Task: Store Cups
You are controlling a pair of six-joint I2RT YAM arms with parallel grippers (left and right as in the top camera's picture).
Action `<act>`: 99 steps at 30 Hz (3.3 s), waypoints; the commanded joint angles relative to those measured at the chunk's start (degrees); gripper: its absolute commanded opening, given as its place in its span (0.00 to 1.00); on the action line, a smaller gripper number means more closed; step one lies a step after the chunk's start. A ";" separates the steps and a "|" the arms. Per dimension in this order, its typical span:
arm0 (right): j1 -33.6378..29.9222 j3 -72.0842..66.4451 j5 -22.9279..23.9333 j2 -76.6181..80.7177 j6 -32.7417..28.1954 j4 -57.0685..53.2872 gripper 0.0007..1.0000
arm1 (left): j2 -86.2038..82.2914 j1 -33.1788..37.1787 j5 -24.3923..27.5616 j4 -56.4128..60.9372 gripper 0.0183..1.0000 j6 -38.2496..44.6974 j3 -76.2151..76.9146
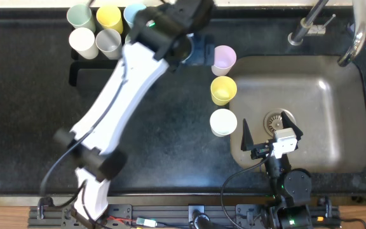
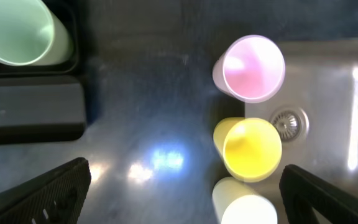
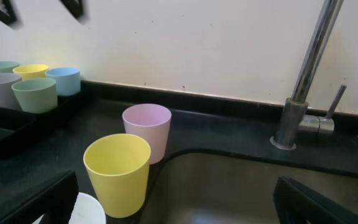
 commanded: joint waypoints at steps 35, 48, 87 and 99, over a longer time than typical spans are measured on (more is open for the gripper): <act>-0.22 -0.76 -0.55 -0.44 0.00 0.37 1.00 | 23.98 -0.20 1.29 15.23 0.02 -0.76 9.20; -0.22 -0.76 -0.55 -0.44 0.00 0.37 1.00 | -18.58 13.16 -7.43 15.28 0.02 10.93 -10.88; -0.22 -0.76 -0.55 -0.44 0.00 0.37 1.00 | -17.11 48.87 5.62 22.21 0.02 35.10 -48.35; -0.22 -0.76 -0.55 -0.44 0.00 0.37 1.00 | -11.52 49.31 5.86 26.16 0.03 36.37 -48.39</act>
